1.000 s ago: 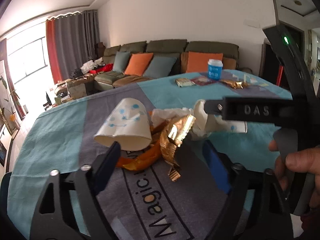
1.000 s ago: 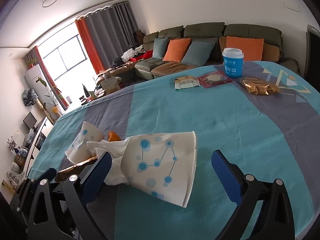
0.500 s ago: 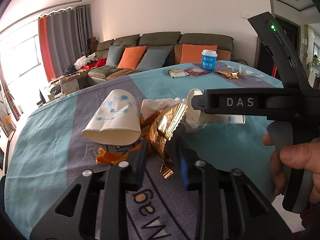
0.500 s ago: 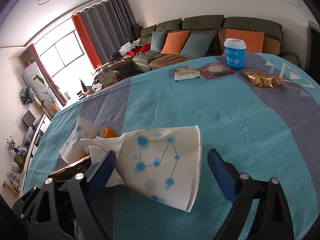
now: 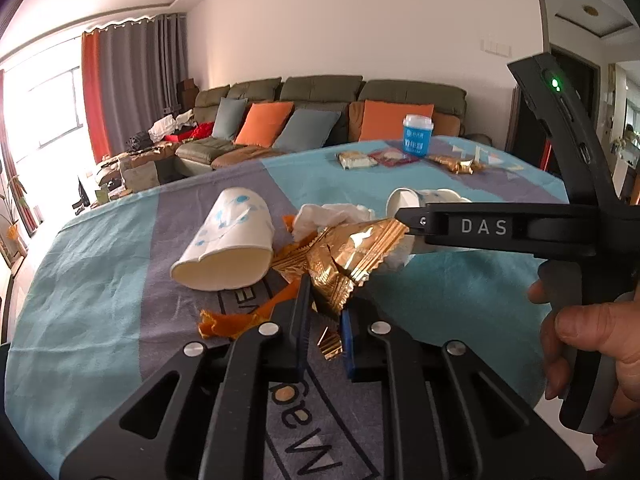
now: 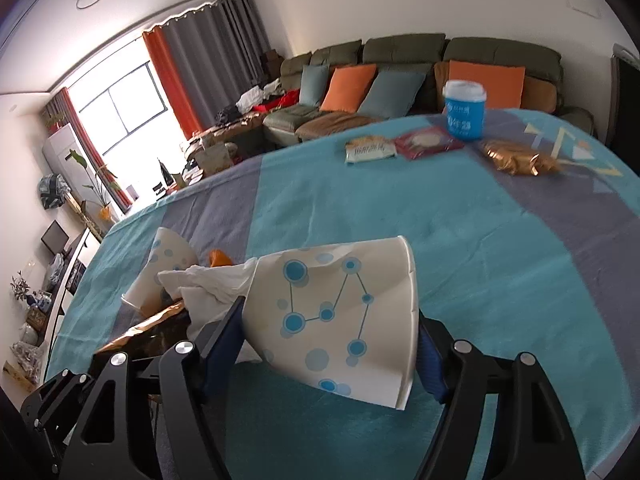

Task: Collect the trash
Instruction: 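Close the right tool on the paper cup while the left tool grasps the gold wrapper, then lift and carry the cup and gold wrapper over the teal bin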

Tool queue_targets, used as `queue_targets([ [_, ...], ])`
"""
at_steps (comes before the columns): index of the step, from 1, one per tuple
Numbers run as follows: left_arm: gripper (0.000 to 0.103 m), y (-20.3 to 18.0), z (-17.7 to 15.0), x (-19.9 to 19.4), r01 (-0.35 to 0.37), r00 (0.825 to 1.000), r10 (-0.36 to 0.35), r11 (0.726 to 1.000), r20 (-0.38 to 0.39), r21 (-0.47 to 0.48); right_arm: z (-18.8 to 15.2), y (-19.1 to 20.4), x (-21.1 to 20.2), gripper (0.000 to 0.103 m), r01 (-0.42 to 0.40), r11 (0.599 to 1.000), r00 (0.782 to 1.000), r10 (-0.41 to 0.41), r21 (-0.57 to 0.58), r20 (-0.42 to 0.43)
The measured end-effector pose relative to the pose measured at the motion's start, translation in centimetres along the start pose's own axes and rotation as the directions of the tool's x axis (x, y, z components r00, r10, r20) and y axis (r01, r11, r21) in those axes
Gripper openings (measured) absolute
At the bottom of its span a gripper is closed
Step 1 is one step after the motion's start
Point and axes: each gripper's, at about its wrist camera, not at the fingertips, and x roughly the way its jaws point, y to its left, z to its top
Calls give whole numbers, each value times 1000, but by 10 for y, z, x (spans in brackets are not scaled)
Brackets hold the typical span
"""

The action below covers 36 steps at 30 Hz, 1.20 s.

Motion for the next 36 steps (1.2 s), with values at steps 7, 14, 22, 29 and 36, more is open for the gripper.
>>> queue_targets([
  [7,13,-1,5,-21,-1,999,2,1000,42,-9,5,4,-19,72,-2,1000,999,3,-18,52],
  [14,13,4,11,-43,-8,996,11,999,90,-32,6,13,-36,72,-14,999,995,17,-40,96],
  [22,13,15,14,-75,-54,986,62,997,152,-60,9,32,-60,72,-30,995,988,44,-94,151],
  [29,13,36,13,-97,-130,974,146,987,175,-99,7,63,-77,72,-63,983,980,94,-173,178],
  [36,13,66,11,-119,-227,949,253,963,189,-148,6,102,-84,72,-116,957,969,167,-265,180],
])
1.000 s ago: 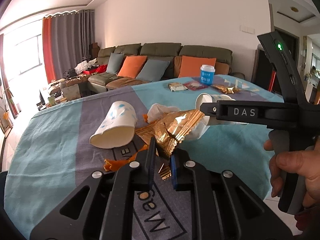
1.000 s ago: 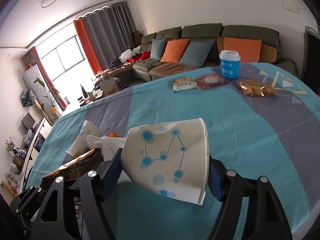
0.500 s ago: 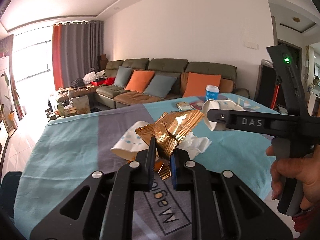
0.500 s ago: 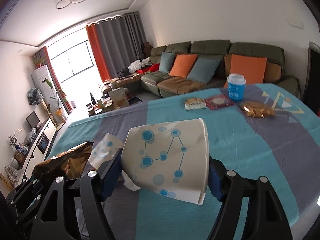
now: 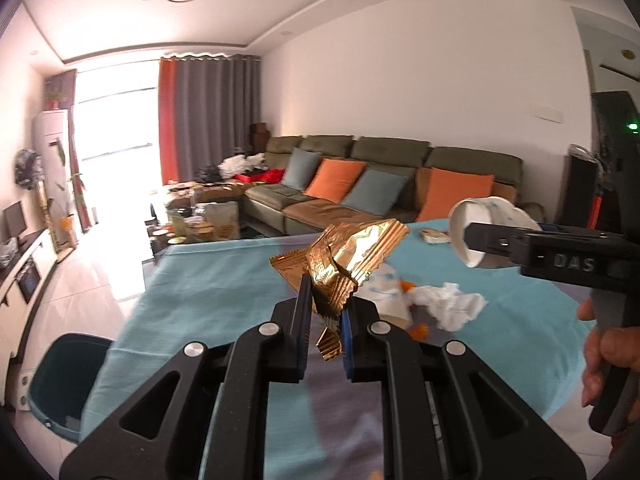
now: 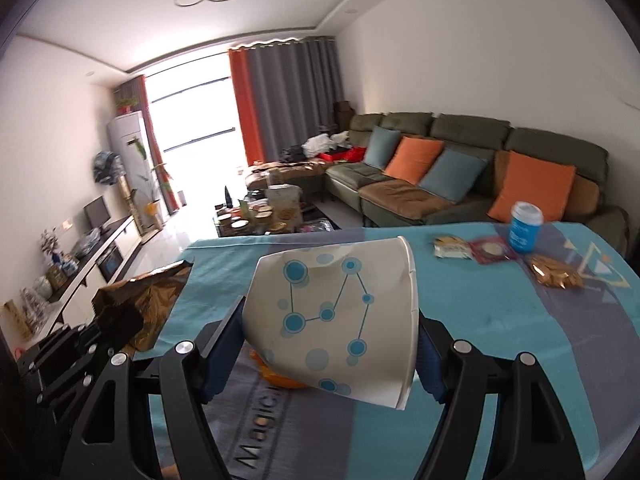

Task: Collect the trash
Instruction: 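Lift and carry the cup and gold wrapper over the teal bin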

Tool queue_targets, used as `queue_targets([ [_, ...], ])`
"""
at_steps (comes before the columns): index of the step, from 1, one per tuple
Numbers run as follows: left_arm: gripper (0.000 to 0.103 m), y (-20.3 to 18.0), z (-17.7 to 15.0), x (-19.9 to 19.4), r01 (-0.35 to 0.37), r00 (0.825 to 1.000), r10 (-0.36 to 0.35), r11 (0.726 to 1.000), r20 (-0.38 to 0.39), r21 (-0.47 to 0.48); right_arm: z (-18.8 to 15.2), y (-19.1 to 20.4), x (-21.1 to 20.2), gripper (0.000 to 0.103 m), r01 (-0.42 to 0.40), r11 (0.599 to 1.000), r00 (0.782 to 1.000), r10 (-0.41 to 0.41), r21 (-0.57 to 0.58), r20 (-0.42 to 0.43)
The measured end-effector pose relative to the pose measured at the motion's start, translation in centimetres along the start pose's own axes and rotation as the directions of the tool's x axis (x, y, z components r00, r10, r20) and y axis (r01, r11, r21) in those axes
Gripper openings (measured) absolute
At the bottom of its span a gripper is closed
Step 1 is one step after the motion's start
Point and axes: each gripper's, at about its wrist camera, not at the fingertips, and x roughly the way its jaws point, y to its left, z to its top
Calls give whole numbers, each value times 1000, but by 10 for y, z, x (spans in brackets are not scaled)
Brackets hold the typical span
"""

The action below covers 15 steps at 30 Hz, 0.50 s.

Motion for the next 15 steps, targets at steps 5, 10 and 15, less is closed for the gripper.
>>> queue_targets([
  [5,13,37,5,-13,-113,993,114,993,24,-36,7,32,6,72,-73,996,997,73,-55,1],
  [10,13,81,5,-27,-234,971,236,969,26,-74,14,72,15,72,-176,978,984,176,-113,-10],
  [15,13,117,5,-44,-330,942,334,938,20,-102,19,116,26,72,-267,947,964,266,-179,-29],
])
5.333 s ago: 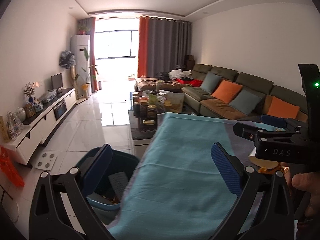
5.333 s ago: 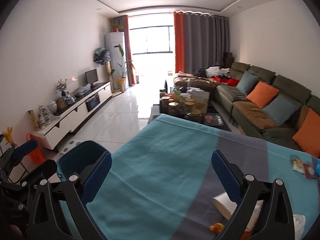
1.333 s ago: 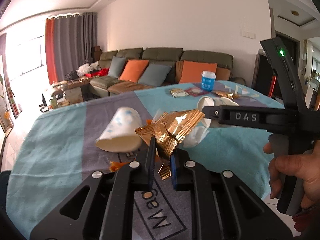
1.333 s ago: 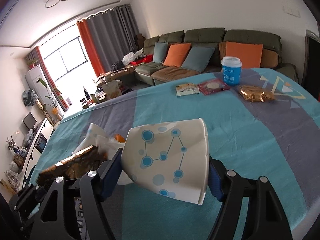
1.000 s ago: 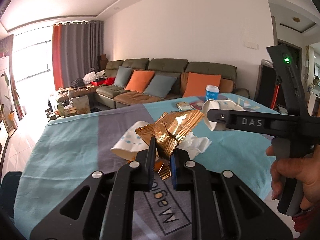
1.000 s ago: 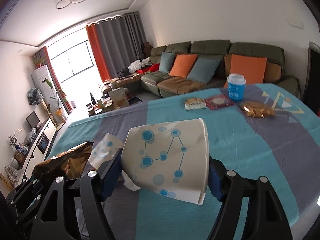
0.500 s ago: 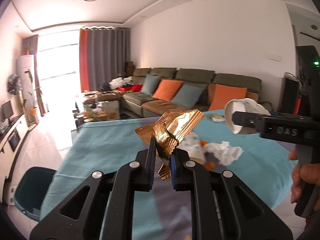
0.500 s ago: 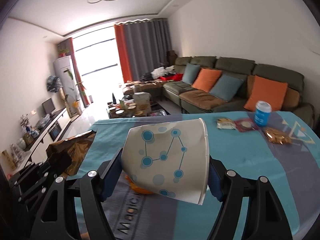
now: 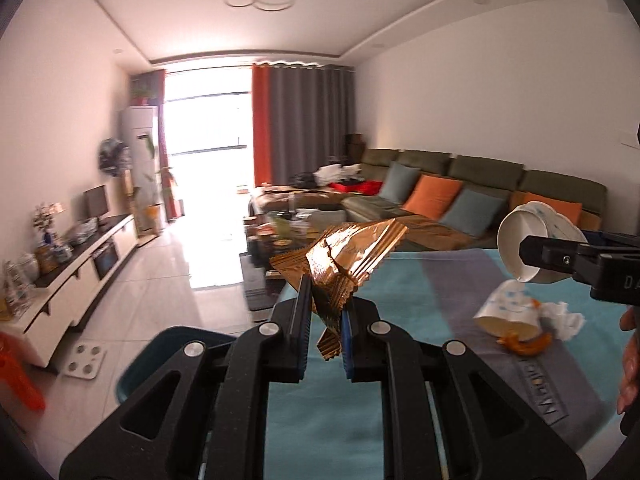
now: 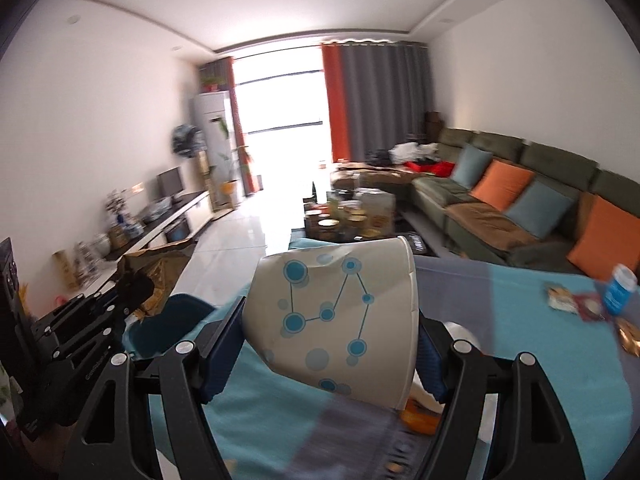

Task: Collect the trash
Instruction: 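Lift and carry the cup and gold wrapper over the teal bin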

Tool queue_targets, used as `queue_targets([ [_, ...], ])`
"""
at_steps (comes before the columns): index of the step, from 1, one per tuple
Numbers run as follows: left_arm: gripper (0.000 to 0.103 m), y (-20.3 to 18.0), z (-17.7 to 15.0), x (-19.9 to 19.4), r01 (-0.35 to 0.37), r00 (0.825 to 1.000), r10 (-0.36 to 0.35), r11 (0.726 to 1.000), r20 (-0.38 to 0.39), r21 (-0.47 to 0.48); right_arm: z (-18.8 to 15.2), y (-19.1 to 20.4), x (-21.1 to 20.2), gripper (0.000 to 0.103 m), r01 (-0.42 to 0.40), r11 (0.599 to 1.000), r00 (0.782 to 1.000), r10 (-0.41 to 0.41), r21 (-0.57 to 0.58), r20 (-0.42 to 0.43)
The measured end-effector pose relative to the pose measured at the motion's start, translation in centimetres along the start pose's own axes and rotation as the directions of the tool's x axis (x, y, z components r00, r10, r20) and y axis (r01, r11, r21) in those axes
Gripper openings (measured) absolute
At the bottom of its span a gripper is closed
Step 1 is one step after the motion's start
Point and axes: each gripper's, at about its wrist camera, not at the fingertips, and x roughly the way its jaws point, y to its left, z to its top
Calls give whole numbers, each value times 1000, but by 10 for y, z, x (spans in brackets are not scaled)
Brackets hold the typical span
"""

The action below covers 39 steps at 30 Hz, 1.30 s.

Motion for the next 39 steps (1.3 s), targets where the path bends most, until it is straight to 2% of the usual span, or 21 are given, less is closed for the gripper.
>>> queue_targets([
  [4,13,29,1,-6,-63,998,63,998,-2,-22,8,25,17,72,-72,997,997,72,-40,-13],
  [10,13,70,-3,-16,-135,991,134,989,-21,-61,15,62,43,72,-184,981,982,181,-63,-50],
  [15,13,95,-8,-22,-180,983,177,981,-41,-70,22,84,62,72,-236,969,970,230,-77,-79],
  [23,13,139,-22,-16,-243,967,232,963,-108,-113,24,119,97,72,-302,946,947,283,-116,-155],
  [29,13,165,-33,1,-267,956,245,954,-159,-136,25,150,125,72,-336,930,929,301,-147,-214],
  [39,13,182,-54,35,-282,940,240,947,-241,-157,22,174,168,72,-371,913,902,309,-172,-303],
])
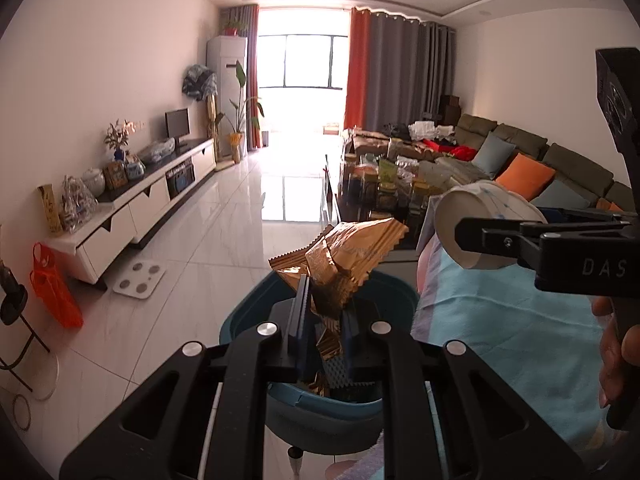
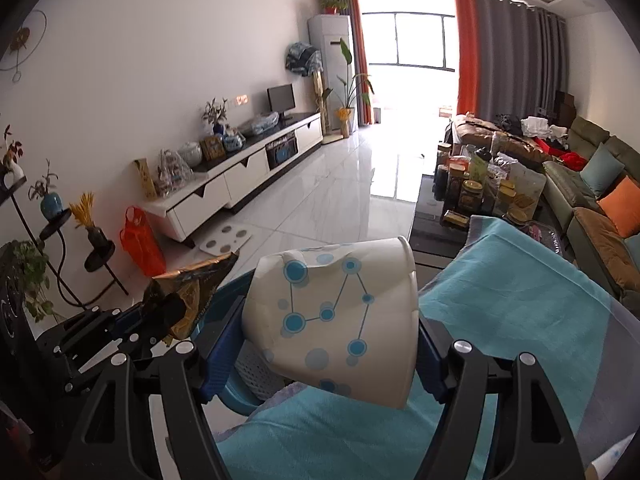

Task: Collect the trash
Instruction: 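Lift and carry the cup and gold wrapper over the teal bin, then open both tools to drop the cup and wrapper into the bin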

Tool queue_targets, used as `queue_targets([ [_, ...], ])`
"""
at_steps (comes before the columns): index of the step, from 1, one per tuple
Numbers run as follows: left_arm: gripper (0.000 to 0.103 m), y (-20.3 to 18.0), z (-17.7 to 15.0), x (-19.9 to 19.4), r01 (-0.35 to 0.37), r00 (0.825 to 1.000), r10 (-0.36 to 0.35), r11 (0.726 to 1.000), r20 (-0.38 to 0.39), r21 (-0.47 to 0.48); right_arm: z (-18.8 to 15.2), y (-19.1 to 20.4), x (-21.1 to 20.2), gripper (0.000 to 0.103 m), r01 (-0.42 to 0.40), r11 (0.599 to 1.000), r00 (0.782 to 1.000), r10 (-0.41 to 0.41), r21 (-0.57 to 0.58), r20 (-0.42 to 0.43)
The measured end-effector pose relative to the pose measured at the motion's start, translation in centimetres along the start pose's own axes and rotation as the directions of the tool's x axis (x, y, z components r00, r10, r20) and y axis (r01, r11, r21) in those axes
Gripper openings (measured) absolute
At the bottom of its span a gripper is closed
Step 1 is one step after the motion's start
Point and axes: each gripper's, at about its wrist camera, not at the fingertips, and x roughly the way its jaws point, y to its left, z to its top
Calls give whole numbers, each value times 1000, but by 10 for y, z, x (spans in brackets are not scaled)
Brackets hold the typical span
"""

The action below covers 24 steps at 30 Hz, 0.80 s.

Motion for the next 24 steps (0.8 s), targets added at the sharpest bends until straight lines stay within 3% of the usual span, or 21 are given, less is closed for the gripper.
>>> queue_targets([
  [24,14,23,-16,101,3,983,-13,998,-182,-55,15,0,89,72,-88,996,973,92,29,-213],
])
